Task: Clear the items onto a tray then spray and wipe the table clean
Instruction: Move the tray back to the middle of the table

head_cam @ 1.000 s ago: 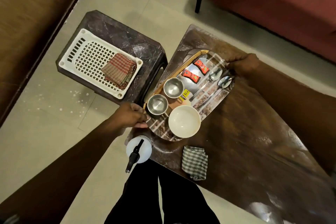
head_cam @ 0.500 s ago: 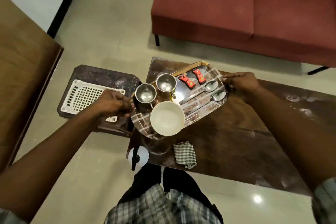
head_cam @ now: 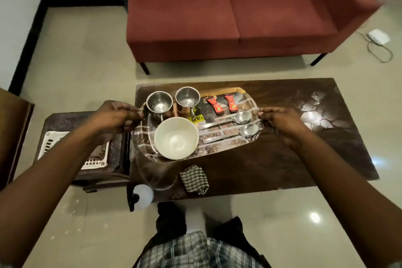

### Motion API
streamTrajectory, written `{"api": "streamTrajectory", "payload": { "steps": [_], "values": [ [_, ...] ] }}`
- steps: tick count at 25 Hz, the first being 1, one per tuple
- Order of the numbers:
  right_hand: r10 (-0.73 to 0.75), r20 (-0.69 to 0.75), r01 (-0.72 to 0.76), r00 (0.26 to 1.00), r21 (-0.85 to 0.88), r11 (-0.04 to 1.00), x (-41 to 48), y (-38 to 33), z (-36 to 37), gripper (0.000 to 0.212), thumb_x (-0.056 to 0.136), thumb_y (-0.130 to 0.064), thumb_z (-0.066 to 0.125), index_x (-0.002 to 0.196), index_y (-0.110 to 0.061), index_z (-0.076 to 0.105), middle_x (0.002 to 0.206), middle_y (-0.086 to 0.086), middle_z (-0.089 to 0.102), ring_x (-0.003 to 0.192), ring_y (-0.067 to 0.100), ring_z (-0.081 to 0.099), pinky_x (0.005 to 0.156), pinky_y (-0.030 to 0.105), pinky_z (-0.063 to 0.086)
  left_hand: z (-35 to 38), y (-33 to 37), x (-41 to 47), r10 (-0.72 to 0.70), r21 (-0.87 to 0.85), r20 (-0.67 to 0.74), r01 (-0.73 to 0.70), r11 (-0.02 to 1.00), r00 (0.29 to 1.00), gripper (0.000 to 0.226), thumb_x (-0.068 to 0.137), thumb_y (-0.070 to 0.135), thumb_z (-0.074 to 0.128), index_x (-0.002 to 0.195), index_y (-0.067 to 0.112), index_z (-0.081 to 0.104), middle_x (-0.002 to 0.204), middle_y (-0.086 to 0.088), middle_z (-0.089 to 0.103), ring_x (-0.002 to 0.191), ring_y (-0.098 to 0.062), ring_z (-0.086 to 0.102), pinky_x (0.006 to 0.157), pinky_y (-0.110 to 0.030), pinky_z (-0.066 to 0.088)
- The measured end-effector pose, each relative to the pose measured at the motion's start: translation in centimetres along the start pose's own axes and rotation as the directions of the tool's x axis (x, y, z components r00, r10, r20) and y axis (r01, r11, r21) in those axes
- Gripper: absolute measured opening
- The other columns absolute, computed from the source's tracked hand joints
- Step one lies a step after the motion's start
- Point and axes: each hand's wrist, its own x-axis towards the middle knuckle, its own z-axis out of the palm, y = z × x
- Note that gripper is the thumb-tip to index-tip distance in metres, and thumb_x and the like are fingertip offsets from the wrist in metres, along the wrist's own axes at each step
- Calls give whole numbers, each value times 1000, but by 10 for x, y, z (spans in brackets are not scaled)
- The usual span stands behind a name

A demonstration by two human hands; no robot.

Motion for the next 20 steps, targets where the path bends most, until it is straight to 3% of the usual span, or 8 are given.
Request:
{"api": "streamTrajectory", "payload": {
  "steps": [4,7,9,11,17,20],
  "values": [
    [-12,-4,13,1000,65,998,-10,12,-75,16,99,2,68,114,2,73,89,11,80,65,10,74,58,23,62,59,18,-16,31,-10,-2,-31,999,1000,23,97,-1,74,119,-6,76,111,-24,76,81,-22,65,77,-33,55],
    [-56,-5,56,998,98,994,-21,12,-127,9,99,2,69,102,-4,75,71,1,79,57,4,73,54,20,60,106,35,-28,80,19,-12,-80,997,997,26,97,0,73,122,-8,75,102,-22,73,65,-15,60,54,-22,54],
    [-78,-17,79,997,108,991,-25,13,-161,11,100,2,68,97,-7,75,70,-1,79,55,3,72,53,20,59,139,48,-31,113,39,-33,-112,993,993,29,98,-2,71,126,-9,73,94,-19,70,47,-6,57,42,-16,48],
    [-80,-38,84,996,113,990,-25,14,-191,11,100,1,68,97,-8,75,71,-1,80,56,4,73,53,20,60,170,58,-30,129,50,-49,-126,991,990,30,98,-2,72,127,-8,73,88,-19,67,37,-1,52,39,-14,45],
    [-43,-100,57,994,144,988,-2,24,-248,14,100,1,66,97,-10,74,73,0,80,58,4,74,54,21,60,239,76,-6,116,56,-8,-116,992,993,30,98,1,74,127,-7,74,55,4,71,36,2,55,41,-14,51],
    [-19,-119,38,993,163,986,20,26,-259,13,100,2,66,98,-9,72,73,0,80,58,5,74,53,21,60,260,84,22,98,61,32,-100,993,995,30,99,0,73,128,-7,72,56,6,75,39,1,62,43,-16,56]
  ]
}}
